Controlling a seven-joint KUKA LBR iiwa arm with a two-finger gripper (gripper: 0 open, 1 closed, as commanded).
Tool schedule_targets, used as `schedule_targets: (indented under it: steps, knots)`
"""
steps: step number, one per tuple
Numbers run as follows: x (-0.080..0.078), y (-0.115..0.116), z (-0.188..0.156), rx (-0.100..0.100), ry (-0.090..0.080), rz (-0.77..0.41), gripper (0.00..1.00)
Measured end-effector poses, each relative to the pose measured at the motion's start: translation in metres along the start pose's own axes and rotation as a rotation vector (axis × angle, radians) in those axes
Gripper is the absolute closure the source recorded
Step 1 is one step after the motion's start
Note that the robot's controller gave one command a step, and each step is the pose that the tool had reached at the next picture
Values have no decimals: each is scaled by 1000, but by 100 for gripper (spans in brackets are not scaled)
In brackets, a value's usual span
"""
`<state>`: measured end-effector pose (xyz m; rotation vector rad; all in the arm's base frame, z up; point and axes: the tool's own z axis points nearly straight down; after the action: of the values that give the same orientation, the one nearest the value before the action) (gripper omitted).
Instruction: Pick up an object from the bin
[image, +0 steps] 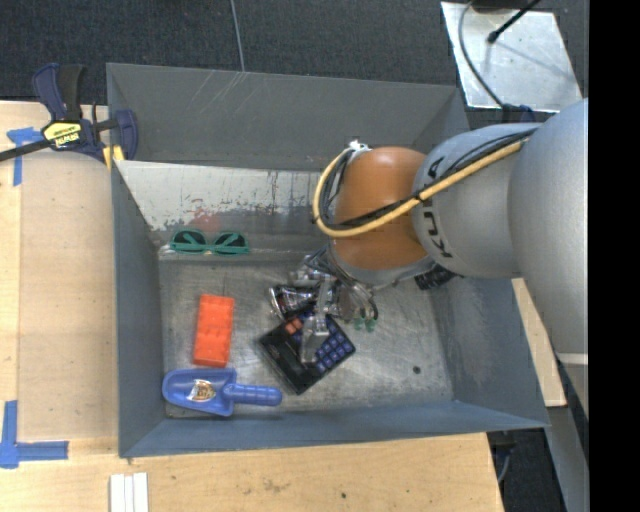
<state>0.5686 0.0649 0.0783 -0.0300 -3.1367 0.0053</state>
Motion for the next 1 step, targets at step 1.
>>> schedule_targets:
  steps: [1]
  knots:
    - [3,-18,0,-11,-12,115,0]
